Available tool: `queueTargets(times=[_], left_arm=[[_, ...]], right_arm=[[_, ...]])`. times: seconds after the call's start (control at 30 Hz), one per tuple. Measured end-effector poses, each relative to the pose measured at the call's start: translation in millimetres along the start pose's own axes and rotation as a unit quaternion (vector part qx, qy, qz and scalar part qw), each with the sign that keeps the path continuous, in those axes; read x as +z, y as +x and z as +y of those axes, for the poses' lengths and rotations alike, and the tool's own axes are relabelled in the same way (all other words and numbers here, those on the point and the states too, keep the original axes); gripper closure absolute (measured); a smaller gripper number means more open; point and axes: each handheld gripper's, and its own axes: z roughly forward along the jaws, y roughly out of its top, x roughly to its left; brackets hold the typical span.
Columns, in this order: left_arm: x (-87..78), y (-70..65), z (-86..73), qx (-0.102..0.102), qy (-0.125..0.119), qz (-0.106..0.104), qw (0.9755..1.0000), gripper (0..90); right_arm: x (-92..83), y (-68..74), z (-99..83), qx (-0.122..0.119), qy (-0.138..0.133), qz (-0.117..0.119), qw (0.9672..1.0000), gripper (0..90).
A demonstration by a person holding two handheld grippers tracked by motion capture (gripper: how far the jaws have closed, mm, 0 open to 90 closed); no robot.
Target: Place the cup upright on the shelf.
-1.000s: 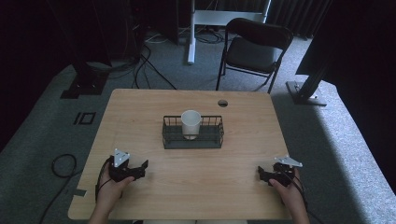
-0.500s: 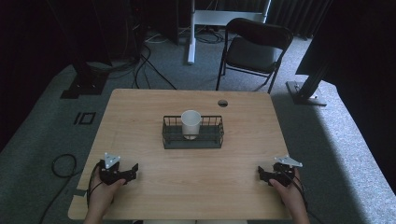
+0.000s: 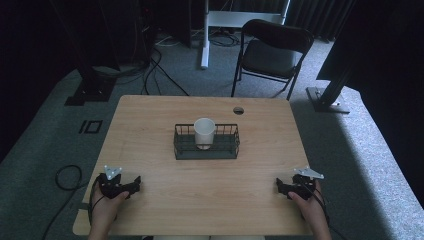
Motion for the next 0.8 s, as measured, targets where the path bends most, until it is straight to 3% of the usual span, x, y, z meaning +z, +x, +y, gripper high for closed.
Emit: queueTargets(times=[0.17,0.4,0.8], left_arm=[[0.8,3.4,-0.1,-0.015,0.009,0.008,0.9998,7.9],[3.6,-1.1,0.8,0.011,0.025,0.022,0.9994,3.7],[5.7,-7.5,2.4,-0.012,0.025,0.044,0.9987,3.1]], right_arm=[[0.0,0.0,0.0,0.000,0.000,0.000,1.0000,10.7],[0.0,0.0,0.0,0.000,0.000,0.000,1.0000,10.7],[0.0,0.0,0.0,0.000,0.000,0.000,1.0000,10.7]])
